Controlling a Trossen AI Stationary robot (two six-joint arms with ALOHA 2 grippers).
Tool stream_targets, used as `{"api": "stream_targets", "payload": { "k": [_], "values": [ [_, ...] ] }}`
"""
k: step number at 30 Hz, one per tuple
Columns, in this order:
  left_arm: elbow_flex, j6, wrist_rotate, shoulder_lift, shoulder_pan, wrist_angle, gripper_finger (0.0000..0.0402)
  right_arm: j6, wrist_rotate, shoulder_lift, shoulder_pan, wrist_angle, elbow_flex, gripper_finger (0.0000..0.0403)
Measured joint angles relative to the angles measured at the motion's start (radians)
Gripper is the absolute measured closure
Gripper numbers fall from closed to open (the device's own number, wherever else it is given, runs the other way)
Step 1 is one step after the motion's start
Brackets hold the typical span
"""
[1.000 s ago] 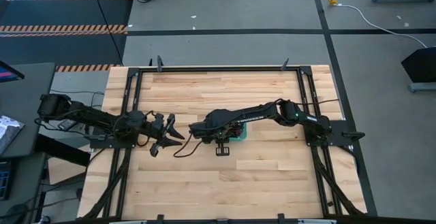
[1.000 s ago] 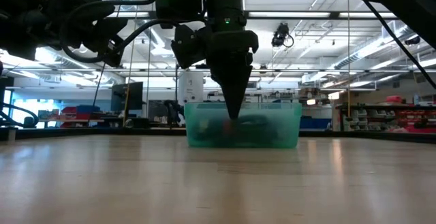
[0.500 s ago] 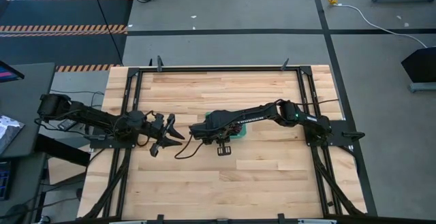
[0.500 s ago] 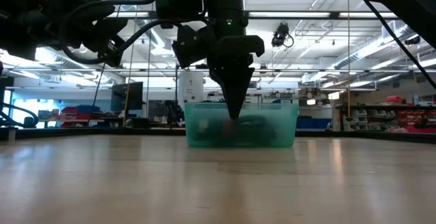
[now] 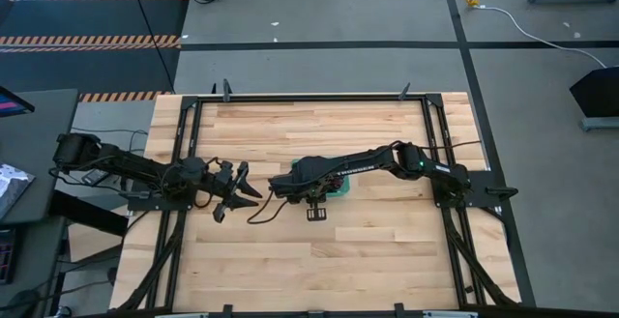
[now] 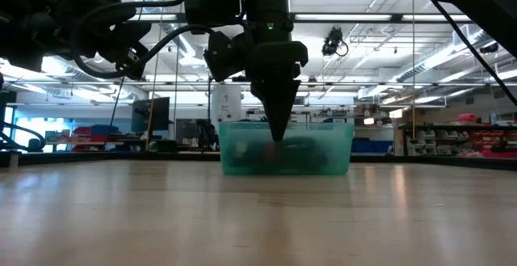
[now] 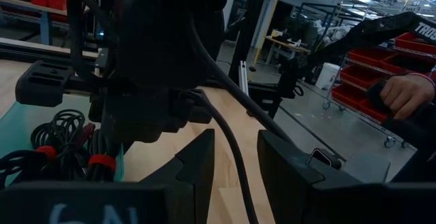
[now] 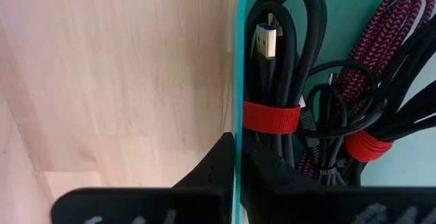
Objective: Pick and place USB-C Cables
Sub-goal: Move the bin from the top right to the center of the table
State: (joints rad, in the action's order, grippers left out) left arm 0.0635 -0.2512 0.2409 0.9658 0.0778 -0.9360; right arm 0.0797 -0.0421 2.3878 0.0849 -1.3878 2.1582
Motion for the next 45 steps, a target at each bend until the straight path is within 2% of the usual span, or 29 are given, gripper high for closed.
{"api": "stream_targets", "payload": {
  "k": [28,40,45],
  "values": [
    [0.000,-0.001,0.000,0.000,0.000,0.000,0.0283,0.056,0.026,0.000,-0.003,0.041,0.000,0.0379],
    [0.000,-0.001,0.000,0.000,0.000,0.000,0.0283,0.007,0.027,0.000,-0.003,0.034,0.000,0.0378],
    [0.000,-0.001,0.000,0.000,0.000,0.002,0.0283,-0.004,0.025,-0.007,-0.002,0.033,0.000,0.0365]
  ]
}}
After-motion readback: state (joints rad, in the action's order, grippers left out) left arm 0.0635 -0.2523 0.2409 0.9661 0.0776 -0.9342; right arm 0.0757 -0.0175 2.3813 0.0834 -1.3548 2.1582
